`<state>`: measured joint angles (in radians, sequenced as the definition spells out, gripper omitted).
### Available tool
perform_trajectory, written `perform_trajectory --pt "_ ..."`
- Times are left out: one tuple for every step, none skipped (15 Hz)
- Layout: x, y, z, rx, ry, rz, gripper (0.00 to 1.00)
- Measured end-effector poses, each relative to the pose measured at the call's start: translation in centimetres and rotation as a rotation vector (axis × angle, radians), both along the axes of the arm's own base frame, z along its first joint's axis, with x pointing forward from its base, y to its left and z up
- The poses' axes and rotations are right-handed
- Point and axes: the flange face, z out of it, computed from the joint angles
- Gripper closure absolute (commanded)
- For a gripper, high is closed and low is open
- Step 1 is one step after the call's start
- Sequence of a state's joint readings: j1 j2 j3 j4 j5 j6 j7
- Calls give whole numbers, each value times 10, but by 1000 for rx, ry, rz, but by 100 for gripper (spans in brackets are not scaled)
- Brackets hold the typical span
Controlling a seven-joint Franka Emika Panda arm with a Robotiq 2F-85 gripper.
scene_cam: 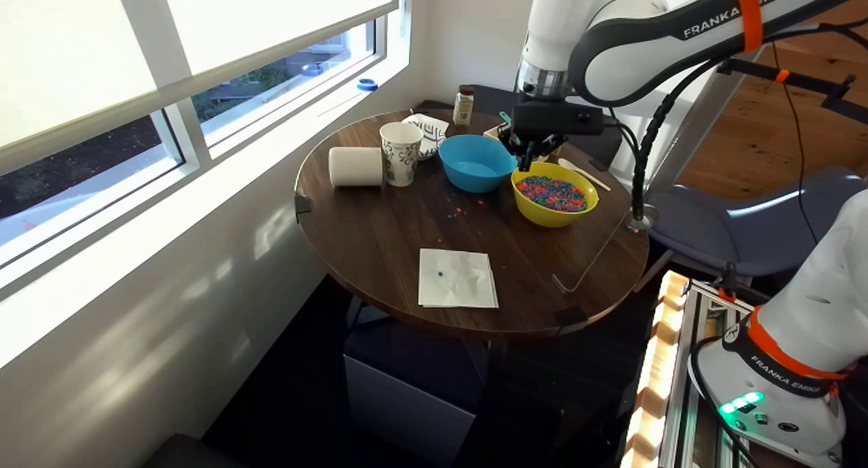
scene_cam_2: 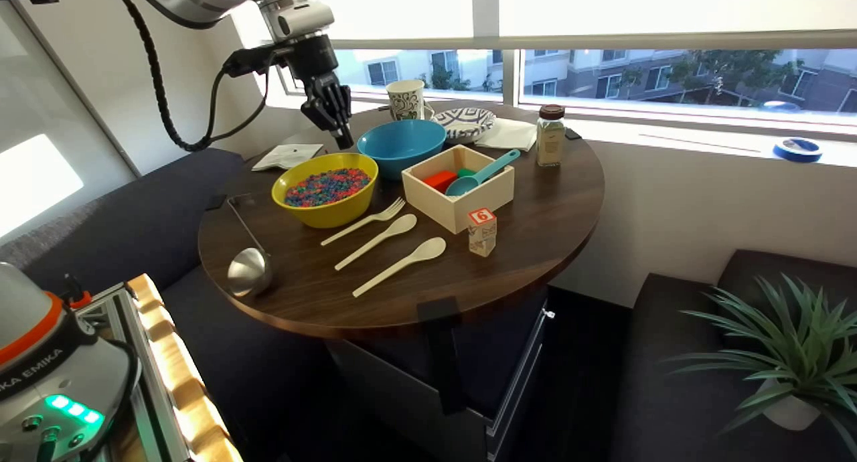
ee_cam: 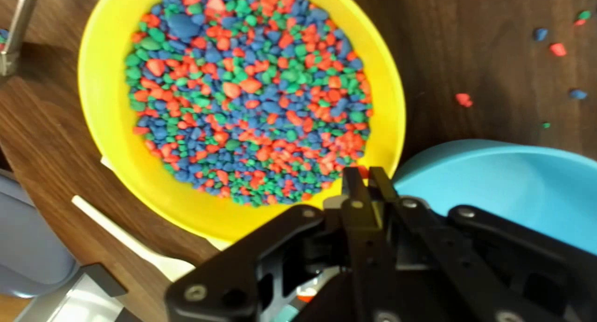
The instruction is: Put the cereals inside the bowl
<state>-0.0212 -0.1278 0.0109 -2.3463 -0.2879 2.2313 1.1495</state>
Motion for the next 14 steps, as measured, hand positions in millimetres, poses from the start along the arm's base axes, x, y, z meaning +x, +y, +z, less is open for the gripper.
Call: perform_trajectory --pt "-5 -6 -3 -5 14 -17 96" --pt "-8 -10 -5 -7 27 -27 96" --pt "-11 -12 -6 -9 39 -34 76" --pt "-13 -13 -7 -10 48 -37 66" --pt "-14 -13 -9 -11 56 -38 60" --pt "-16 -12 -11 -12 64 -36 53" --pt "-17 -11 -12 -13 68 -34 45" --pt "-17 -10 -13 -13 71 -28 38" --pt "-18 -8 -13 -14 72 -23 31" --pt "-18 -6 -12 -14 72 -14 23" --pt "-18 -2 -11 -13 71 7 16" --pt "-17 3 -7 -11 62 38 7" --pt "-17 12 -3 -4 47 72 1" --pt "-16 21 2 9 34 107 0"
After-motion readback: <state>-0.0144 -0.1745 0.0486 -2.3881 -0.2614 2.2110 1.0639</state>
